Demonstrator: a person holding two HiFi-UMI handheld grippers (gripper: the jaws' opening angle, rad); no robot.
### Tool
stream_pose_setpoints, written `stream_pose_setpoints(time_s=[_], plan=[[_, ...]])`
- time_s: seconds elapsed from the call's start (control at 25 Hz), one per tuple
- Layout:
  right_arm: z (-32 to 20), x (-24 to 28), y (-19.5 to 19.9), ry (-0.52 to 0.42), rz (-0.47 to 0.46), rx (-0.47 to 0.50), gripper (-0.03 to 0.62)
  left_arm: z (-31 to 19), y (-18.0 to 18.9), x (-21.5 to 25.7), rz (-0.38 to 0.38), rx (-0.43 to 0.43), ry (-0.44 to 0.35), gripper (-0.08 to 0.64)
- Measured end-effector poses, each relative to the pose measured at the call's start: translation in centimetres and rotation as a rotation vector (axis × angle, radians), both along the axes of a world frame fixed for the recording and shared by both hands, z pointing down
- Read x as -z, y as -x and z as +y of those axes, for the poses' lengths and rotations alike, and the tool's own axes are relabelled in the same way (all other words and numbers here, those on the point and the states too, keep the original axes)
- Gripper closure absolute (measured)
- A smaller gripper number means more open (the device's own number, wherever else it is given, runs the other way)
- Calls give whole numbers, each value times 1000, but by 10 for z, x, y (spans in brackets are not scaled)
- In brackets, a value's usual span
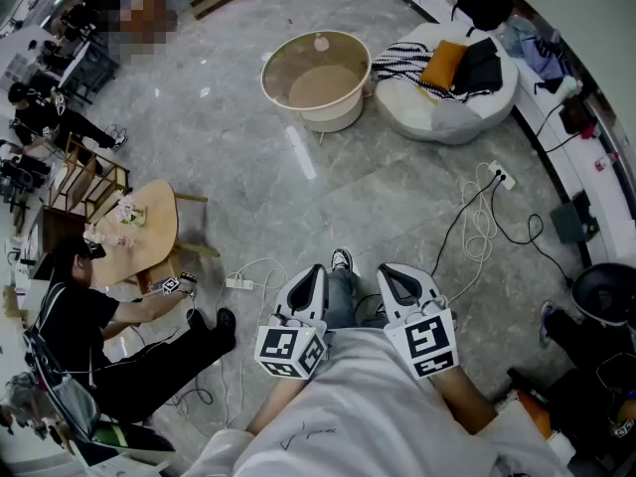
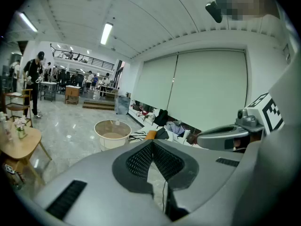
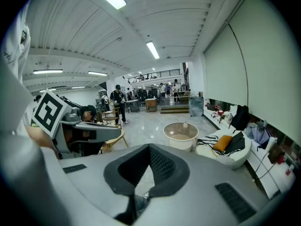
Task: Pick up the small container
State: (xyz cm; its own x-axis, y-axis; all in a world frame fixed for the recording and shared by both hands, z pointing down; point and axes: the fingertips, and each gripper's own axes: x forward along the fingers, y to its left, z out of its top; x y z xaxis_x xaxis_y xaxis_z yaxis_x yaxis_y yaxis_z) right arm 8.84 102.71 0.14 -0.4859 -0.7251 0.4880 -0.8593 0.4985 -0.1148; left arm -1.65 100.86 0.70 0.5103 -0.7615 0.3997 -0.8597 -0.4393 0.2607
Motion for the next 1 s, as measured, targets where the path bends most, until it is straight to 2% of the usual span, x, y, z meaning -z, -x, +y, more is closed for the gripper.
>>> stream_pose_setpoints(time_s=[0.32,0.48,0.72,0.92,1.0], plan=[[-20,1,2,-7,5,6,578,-24,3,5,34,49,-17,543],[-41,3,1,1,-4,-30,578,-46,3,1,60,49,-5,543],[-87,3,11,8,14,-43,577,-97,10,5,94,21,-8,543],[-135,9,33,10,29,-39,577,-140,19,14,140,-59,-10,543],[-154,14,46,3,32,-34,577,-158,28,17,134,-77,-14,543]])
